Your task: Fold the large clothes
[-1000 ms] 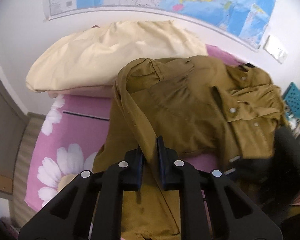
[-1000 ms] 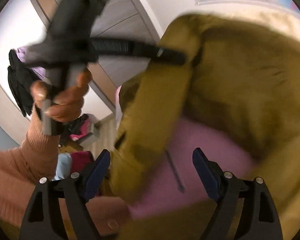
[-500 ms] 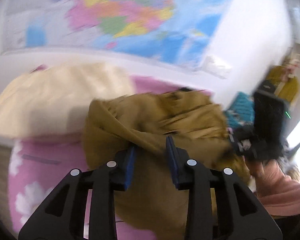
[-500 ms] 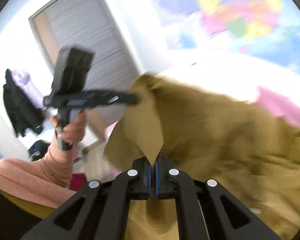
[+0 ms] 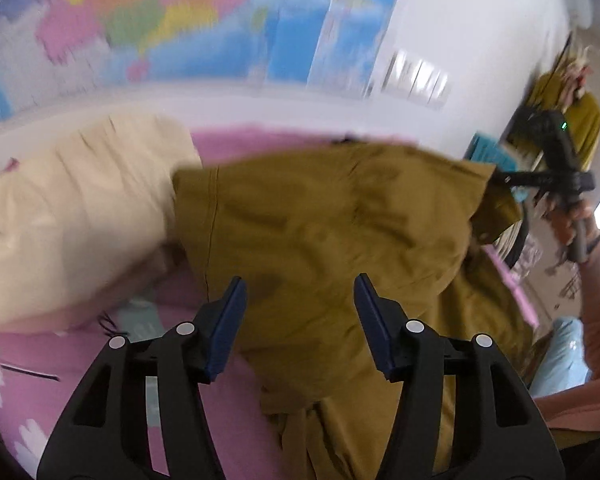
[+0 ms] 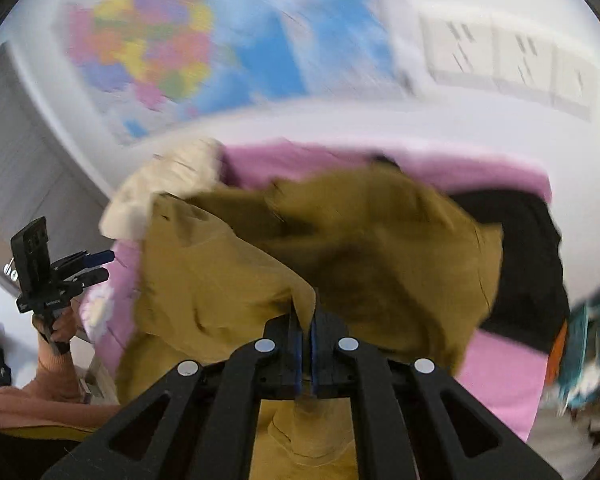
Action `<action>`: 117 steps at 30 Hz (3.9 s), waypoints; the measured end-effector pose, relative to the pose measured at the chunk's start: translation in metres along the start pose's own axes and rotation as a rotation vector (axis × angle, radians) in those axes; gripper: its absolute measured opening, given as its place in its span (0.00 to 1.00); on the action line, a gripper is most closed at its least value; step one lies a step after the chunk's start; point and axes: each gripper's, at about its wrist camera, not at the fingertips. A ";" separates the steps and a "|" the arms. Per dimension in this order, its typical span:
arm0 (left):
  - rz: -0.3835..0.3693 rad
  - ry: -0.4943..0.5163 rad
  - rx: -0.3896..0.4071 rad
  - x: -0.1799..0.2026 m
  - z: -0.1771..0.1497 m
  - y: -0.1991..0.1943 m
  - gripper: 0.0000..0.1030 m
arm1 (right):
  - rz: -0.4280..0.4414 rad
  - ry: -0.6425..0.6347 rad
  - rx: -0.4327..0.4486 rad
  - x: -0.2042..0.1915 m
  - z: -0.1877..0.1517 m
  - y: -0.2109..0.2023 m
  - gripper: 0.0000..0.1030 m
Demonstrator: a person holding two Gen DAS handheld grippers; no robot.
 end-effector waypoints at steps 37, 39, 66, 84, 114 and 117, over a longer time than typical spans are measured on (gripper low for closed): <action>0.227 0.049 -0.144 0.005 -0.008 0.129 0.63 | -0.125 0.259 0.098 0.094 -0.059 0.029 0.18; 0.213 0.030 -0.129 0.002 -0.008 0.119 0.63 | -0.180 0.218 0.160 0.083 -0.060 0.010 0.30; 0.165 0.056 -0.112 0.012 0.007 0.129 0.63 | -0.046 -0.236 0.095 -0.063 -0.040 0.081 0.39; 0.192 0.012 -0.100 0.014 -0.015 0.093 0.69 | -0.016 -0.174 0.078 -0.057 -0.053 0.056 0.56; -0.117 -0.150 -0.158 0.044 -0.193 -0.022 0.77 | 0.095 0.160 0.063 0.010 -0.270 -0.050 0.66; -0.136 -0.181 -0.160 0.047 -0.192 -0.018 0.25 | 0.182 0.160 0.058 0.000 -0.270 -0.043 0.23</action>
Point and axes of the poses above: each gripper's, at about its wrist camera, not at the fingertips, and y roughly the way its jaws point, x to its right, z to its top, and after that the axes turned 5 degrees about x, right-handed
